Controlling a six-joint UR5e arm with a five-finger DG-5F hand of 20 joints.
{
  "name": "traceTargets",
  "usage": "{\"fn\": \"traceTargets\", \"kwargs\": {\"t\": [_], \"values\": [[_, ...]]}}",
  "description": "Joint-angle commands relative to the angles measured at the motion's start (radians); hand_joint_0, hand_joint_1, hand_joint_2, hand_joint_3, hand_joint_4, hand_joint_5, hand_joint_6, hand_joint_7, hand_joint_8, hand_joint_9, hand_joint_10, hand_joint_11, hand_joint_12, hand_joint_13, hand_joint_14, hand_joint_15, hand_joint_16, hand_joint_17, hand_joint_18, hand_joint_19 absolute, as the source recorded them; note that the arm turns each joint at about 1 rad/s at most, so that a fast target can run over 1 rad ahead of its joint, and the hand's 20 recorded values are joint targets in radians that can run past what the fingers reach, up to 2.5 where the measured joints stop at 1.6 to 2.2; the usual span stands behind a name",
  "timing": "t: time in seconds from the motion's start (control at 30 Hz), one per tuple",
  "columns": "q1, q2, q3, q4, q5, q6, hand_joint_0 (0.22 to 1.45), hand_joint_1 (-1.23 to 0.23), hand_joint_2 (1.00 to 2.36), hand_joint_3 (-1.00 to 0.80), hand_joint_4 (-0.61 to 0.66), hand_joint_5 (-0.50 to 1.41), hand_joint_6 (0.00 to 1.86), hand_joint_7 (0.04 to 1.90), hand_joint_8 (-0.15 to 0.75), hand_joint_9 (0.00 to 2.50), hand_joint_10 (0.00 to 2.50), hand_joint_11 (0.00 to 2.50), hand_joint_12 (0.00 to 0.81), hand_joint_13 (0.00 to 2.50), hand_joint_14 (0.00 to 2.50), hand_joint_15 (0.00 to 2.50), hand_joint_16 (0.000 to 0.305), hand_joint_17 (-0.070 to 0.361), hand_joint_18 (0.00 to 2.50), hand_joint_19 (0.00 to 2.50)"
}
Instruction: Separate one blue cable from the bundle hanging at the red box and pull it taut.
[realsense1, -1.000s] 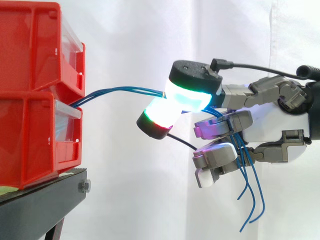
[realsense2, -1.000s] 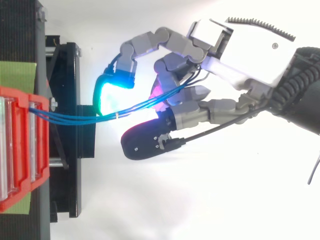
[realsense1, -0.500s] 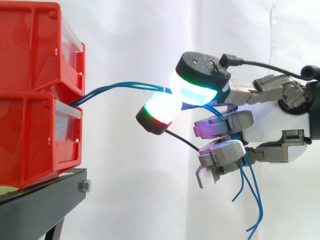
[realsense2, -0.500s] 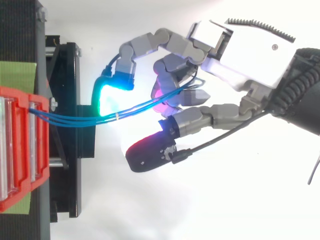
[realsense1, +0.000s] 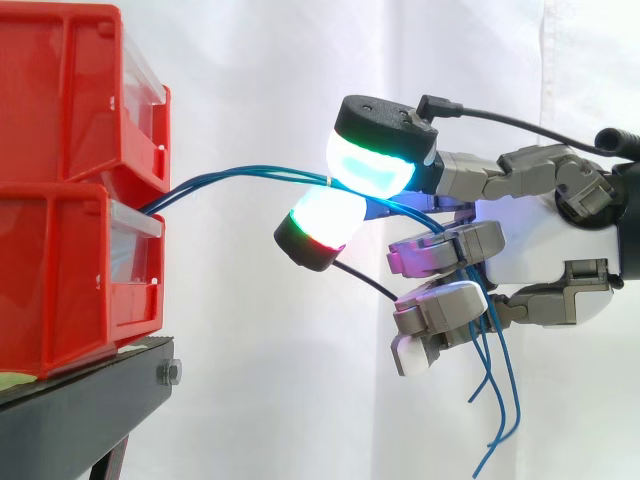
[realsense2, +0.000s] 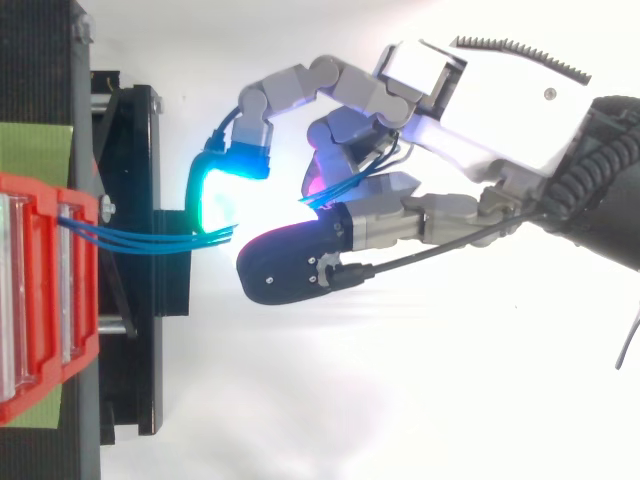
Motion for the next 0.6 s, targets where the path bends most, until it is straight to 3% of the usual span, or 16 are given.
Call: {"fn": "traceTargets", "kwargs": {"t": [0.0, 0.13, 0.2, 0.37, 0.57], "values": [[0.000, 0.000, 0.000, 0.000, 0.000, 0.000, 0.76, -0.80, 1.02, -0.33, -0.21, -0.25, 0.91, 1.12, 0.136, 0.84, 1.78, 1.39, 0.298, 1.11, 0.31, 1.62, 0.044, 0.098, 0.73, 0.92], [0.000, 0.000, 0.000, 0.000, 0.000, 0.000, 0.84, -0.85, 1.01, -0.43, -0.22, -0.24, 0.91, 1.05, 0.128, 0.83, 1.75, 1.41, 0.298, 1.08, 0.34, 1.61, 0.042, 0.096, 0.69, 0.92], [0.000, 0.000, 0.000, 0.000, 0.000, 0.000, 0.85, -0.89, 1.00, -0.50, -0.27, -0.24, 0.89, 1.07, 0.110, 0.79, 1.57, 1.50, 0.286, 1.06, 0.24, 1.66, 0.043, 0.096, 0.68, 0.88], [0.000, 0.000, 0.000, 0.000, 0.000, 0.003, 0.84, -0.92, 1.00, -0.50, -0.28, -0.26, 0.88, 1.09, 0.108, 0.75, 1.42, 1.53, 0.286, 1.06, 0.03, 1.75, 0.044, 0.100, 0.69, 0.81], [0.000, 0.000, 0.000, 0.000, 0.000, 0.005, 0.78, -0.93, 1.00, -0.50, -0.28, -0.26, 0.88, 1.08, 0.110, 0.73, 1.42, 1.54, 0.288, 1.05, 0.00, 1.75, 0.045, 0.102, 0.70, 0.76]]}}
